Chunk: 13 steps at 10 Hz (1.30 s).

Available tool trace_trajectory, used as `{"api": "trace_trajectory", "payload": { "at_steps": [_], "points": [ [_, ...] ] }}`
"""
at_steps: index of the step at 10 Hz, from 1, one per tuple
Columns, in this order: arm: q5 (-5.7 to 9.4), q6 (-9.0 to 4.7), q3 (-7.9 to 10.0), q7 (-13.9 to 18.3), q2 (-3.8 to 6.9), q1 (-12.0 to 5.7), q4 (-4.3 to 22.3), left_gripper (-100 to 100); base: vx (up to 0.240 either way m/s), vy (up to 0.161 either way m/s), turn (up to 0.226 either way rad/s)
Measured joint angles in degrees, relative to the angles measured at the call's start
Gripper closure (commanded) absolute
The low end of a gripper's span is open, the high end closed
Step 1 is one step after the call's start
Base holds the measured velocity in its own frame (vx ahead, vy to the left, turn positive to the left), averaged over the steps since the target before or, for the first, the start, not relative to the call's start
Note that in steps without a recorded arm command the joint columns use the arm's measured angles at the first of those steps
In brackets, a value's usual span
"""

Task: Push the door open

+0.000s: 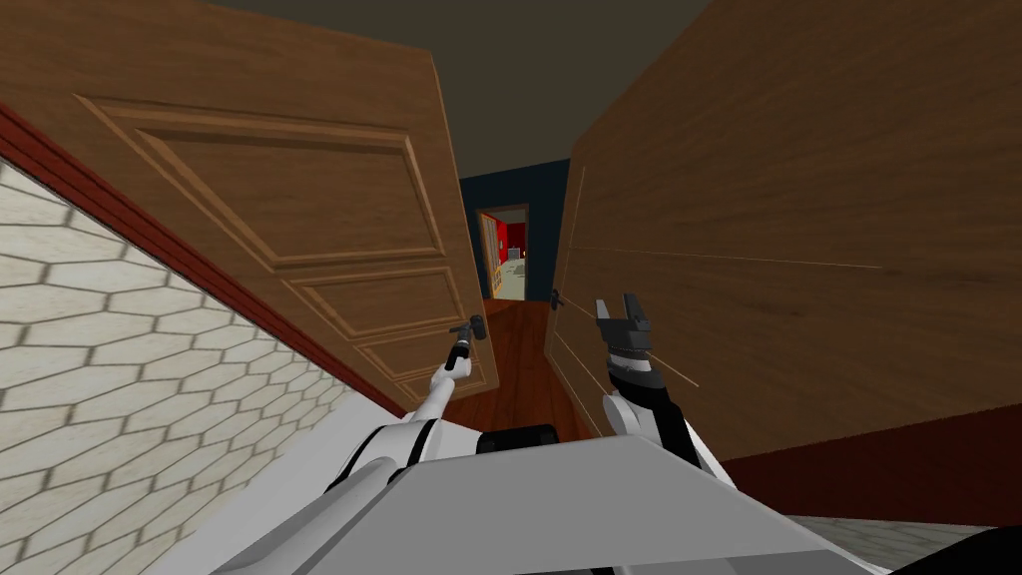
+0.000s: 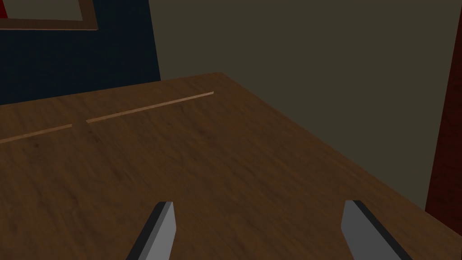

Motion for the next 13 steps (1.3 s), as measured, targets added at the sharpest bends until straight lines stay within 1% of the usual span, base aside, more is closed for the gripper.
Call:
{"api": "trace_trajectory", "payload": {
  "at_steps": [1,2,4,5,6,7,9,10,12,13],
  "points": [
    [0.14,0.05,0.52,-0.2,0.02,0.59,-0.8,100,0.110,-0.077,0.052],
    [0.28,0.07,0.77,-0.2,0.37,0.32,-0.3,100,0.135,-0.071,0.048],
    [0.69,-0.38,2.06,-0.8,0.61,-0.33,1.4,100,0.180,-0.118,0.085],
    [0.87,-1.12,2.58,-0.9,0.91,-0.79,2.7,100,0.158,-0.108,0.059],
    [1.05,-1.30,3.07,-1.0,1.22,-0.58,2.5,100,0.173,-0.107,0.081],
    [1.22,-0.59,3.71,-1.4,1.21,0.03,1.2,100,0.152,-0.110,0.083],
    [1.58,-1.32,4.73,-1.6,2.00,-0.99,3.0,100,0.114,-0.079,0.052],
    [1.64,-1.43,4.87,-1.6,2.17,-1.05,3.1,100,0.128,0.007,0.155],
    [1.51,-1.19,5.47,-3.0,0.72,-0.89,2.8,100,0.177,-0.019,0.142],
    [1.48,-1.43,5.78,-3.5,0.31,-1.27,3.3,100,0.187,-0.031,0.150]
  ]
}}
